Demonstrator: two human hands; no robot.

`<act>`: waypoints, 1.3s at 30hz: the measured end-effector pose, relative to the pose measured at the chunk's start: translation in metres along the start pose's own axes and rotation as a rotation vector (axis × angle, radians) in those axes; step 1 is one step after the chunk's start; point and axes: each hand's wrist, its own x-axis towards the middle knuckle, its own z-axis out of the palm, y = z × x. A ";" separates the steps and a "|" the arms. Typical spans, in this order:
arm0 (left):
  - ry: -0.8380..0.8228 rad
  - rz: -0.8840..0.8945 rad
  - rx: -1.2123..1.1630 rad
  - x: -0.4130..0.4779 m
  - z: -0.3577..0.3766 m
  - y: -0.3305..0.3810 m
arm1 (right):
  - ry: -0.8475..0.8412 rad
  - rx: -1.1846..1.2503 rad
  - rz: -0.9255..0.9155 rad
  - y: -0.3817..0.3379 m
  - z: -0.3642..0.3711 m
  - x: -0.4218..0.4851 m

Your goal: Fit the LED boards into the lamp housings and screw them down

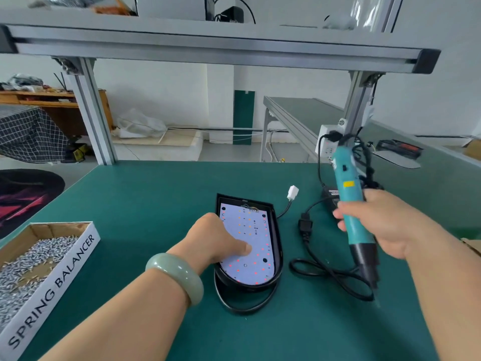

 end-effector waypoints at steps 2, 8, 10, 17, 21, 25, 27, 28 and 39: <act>0.000 -0.004 -0.007 0.000 0.000 0.000 | 0.032 -0.276 -0.001 0.011 -0.007 0.001; 0.001 -0.014 -0.031 0.001 0.000 -0.002 | 0.160 -0.991 -0.059 0.035 0.001 0.013; -0.006 -0.015 -0.051 0.001 0.000 -0.003 | 0.157 -1.074 -0.020 0.040 0.010 0.015; 0.052 -0.037 0.035 -0.004 0.000 0.000 | 0.195 -0.502 -0.405 0.025 0.068 -0.024; 0.119 -0.045 0.017 -0.005 0.002 0.001 | -0.127 -0.545 -0.346 0.030 0.104 -0.033; 0.014 -0.180 -0.614 -0.005 -0.004 -0.004 | -0.136 -0.427 -0.335 0.037 0.110 -0.026; -0.096 -0.195 -0.888 -0.009 -0.009 -0.007 | -0.183 -0.154 -0.258 0.036 0.113 -0.024; -0.156 -0.170 -1.001 -0.013 -0.012 -0.010 | -0.227 -0.014 -0.208 0.033 0.113 -0.024; -0.362 0.332 -1.328 -0.039 -0.013 -0.028 | -0.648 0.749 -0.158 -0.001 0.097 -0.017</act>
